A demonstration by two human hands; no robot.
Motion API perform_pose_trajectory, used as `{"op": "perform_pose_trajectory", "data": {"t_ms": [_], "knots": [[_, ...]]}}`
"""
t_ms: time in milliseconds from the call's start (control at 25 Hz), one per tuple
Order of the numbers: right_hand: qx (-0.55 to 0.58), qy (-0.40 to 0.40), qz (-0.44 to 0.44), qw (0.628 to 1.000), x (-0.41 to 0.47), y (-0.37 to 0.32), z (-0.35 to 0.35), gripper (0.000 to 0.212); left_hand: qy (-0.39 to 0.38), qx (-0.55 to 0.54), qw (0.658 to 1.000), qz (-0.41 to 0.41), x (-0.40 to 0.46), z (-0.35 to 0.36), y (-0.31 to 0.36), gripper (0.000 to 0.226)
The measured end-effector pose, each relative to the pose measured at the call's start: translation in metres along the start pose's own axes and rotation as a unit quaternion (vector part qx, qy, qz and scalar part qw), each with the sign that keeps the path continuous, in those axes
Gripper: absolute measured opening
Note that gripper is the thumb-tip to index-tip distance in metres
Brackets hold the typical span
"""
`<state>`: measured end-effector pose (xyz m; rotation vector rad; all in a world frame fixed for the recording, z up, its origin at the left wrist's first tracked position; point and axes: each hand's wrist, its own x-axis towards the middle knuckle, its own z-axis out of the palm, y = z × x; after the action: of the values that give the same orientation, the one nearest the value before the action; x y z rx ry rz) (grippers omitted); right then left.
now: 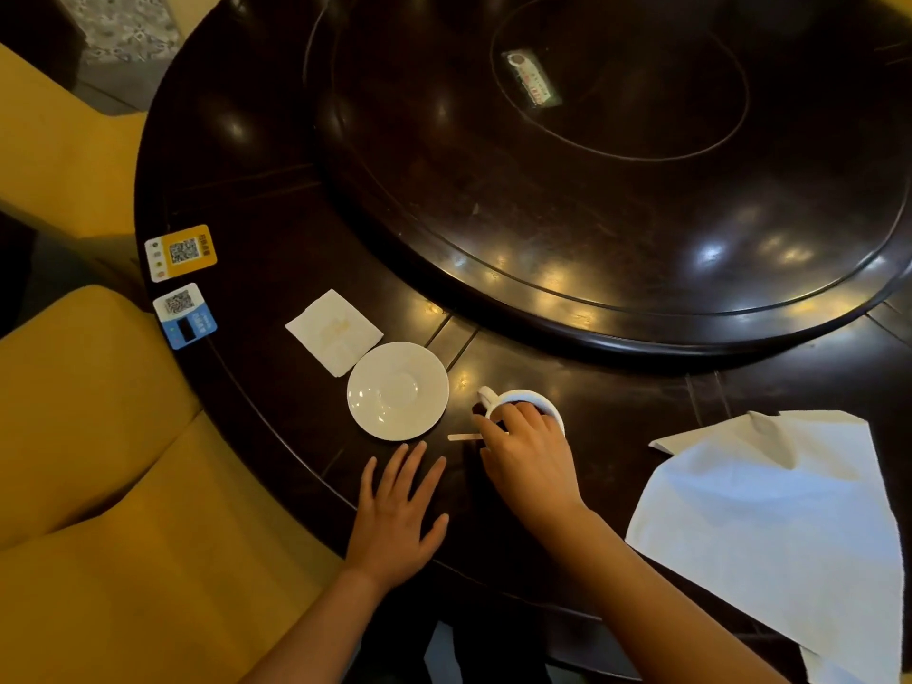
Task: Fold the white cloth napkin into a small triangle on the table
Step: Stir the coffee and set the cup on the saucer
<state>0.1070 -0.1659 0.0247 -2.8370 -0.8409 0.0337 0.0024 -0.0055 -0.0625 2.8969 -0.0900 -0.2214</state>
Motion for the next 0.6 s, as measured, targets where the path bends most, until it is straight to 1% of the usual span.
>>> {"op": "perform_pose_trajectory", "data": {"t_ms": [120, 240, 360, 480, 600], "knots": [[0.004, 0.002, -0.020, 1.000, 0.002, 0.002, 0.000, 0.029, -0.017, 0.004, 1.000, -0.005, 0.001, 0.001, -0.001, 0.067], [0.021, 0.003, -0.033, 0.999, 0.002, 0.006, -0.005, 0.025, -0.029, 0.003, 1.000, -0.004, 0.002, -0.001, -0.001, 0.071], [0.079, 0.019, -0.034, 0.996, 0.002, 0.011, -0.015, 0.020, -0.033, 0.001, 0.999, -0.007, 0.002, -0.001, -0.001, 0.074], [0.187, 0.051, 0.021, 0.981, 0.006, 0.020, -0.028, 0.017, -0.031, 0.001, 0.999, -0.008, 0.002, -0.002, 0.000, 0.075], [0.292, 0.046, 0.103, 0.950, 0.015, 0.033, -0.039, 0.021, -0.022, 0.001, 1.000, -0.007, 0.003, -0.001, 0.000, 0.074]]}}
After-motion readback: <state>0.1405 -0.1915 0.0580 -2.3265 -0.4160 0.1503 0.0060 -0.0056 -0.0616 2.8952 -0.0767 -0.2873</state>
